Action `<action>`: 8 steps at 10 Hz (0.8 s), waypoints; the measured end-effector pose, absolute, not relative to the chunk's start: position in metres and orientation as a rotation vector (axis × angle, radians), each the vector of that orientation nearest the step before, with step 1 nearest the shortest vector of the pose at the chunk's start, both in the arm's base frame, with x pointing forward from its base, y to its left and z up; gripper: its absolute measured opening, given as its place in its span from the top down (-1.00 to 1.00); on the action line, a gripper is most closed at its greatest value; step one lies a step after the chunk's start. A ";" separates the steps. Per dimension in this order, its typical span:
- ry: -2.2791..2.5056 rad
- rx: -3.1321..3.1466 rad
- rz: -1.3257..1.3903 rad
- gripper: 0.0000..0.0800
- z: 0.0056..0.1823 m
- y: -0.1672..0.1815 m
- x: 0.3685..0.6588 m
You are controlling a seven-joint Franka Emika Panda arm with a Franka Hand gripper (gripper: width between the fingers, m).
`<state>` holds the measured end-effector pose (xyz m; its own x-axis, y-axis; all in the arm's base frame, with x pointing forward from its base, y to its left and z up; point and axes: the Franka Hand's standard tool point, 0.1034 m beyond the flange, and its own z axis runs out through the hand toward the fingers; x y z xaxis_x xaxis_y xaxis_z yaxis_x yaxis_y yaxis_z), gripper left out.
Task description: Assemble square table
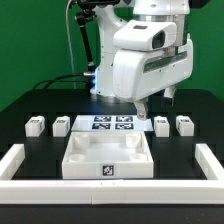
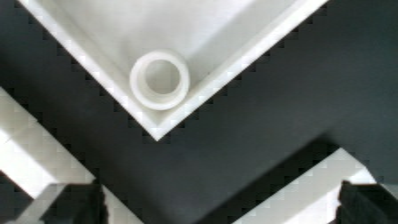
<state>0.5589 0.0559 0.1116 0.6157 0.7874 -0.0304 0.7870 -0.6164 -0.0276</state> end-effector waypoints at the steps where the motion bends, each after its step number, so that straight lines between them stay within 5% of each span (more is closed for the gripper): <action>1: -1.371 -2.813 0.062 -0.63 0.112 0.056 0.559; 8: -1.371 -2.813 0.062 -0.63 0.112 0.056 0.559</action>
Offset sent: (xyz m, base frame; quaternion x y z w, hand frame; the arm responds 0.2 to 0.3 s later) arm 0.0000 0.0000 0.0000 0.0000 0.0000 0.0000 1.0000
